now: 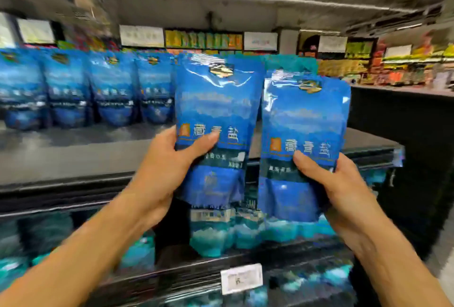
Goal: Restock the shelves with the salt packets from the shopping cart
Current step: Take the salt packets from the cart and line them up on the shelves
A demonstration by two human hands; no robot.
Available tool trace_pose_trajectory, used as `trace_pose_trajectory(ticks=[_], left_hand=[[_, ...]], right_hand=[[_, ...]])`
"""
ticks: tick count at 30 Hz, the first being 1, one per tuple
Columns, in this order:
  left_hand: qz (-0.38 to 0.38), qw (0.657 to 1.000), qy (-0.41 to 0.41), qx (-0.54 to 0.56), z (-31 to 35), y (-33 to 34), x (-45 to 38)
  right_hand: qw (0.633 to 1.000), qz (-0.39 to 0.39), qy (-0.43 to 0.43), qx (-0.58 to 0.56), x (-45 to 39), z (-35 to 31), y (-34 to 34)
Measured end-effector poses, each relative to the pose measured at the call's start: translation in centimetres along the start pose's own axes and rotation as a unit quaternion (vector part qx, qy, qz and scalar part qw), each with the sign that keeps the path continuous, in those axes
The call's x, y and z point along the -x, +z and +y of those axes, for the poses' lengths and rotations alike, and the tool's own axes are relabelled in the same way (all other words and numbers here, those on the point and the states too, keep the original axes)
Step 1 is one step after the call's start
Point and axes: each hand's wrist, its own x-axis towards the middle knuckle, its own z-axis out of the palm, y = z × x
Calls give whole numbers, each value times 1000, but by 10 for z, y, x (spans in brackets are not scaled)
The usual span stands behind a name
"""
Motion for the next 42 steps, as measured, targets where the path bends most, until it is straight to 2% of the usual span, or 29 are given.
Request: trace_pose_trajectory(ticks=[3, 5, 10, 13, 16, 18, 21, 28, 33, 38, 40, 42], left_hand=[[43, 999, -15, -3, 19, -28, -48], [61, 997, -36, 6, 24, -48, -85], [110, 987, -116, 11, -1, -78, -166], [134, 984, -119, 21, -34, -85, -191], [95, 991, -92, -19, -57, -93, -204], [54, 990, -84, -104, -60, -103, -209], [18, 969, -93, -227, -66, -116, -208], [75, 908, -118, -395, -67, -115, -227], [80, 899, -158, -400, -68, -105, -247], [68, 878, -144, -451, -67, -95, -262], [80, 857, -128, -494, -68, -93, -265], [87, 814, -106, -564, -68, -90, -266]], right_hand=[[997, -65, 26, -16, -65, -11, 31], [995, -80, 50, -17, -114, -11, 55], [994, -38, 93, 42, -222, 19, 95], [987, -39, 131, 91, -254, 46, 103], [978, -81, 117, 150, -262, 59, 101], [961, -115, 84, 236, -263, 57, 95], [933, -131, 69, 328, -264, 53, 89], [918, -66, 139, 365, -279, 60, 98], [921, -35, 141, 362, -295, 73, 102], [923, -15, 135, 360, -306, 82, 110], [926, -6, 120, 357, -309, 88, 111], [925, 1, 99, 366, -311, 94, 112]])
